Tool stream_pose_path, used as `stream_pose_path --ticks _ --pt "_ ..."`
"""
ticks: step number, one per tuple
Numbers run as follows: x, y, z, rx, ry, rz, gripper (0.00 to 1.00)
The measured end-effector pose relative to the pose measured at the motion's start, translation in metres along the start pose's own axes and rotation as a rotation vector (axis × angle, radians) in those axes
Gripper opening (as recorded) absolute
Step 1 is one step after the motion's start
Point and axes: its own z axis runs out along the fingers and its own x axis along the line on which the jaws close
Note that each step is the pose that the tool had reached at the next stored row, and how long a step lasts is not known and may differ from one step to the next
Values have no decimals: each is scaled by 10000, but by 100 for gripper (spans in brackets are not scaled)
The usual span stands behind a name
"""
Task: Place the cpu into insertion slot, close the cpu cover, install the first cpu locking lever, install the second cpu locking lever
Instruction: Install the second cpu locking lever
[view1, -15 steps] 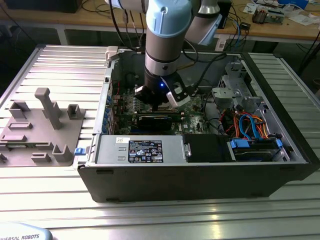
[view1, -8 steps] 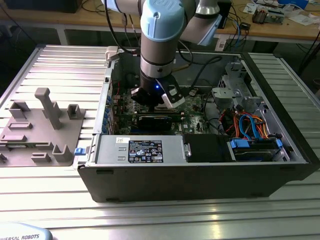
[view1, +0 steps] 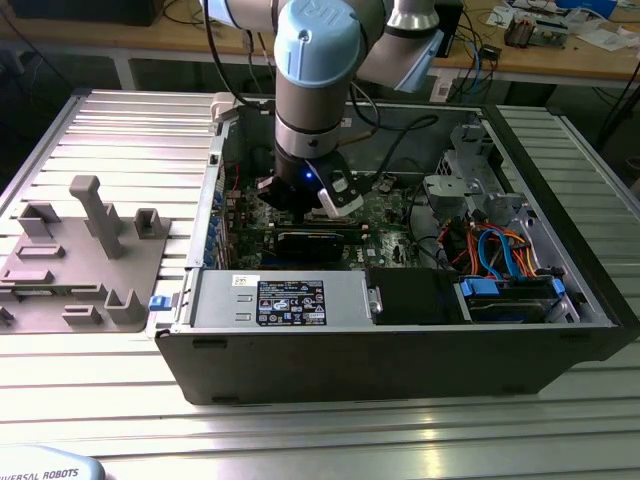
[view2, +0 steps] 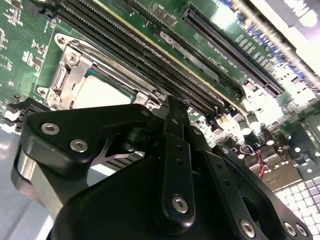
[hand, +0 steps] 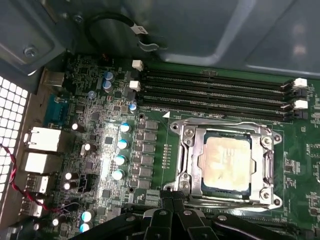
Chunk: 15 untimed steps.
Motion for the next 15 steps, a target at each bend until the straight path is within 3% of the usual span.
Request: stream_pose_path --ticks 4,8,15 --pt "2 21 69 -66 3 -53 11" --pt "7 20 81 -82 10 -84 11" --pt "11 17 54 42 12 -92 11"
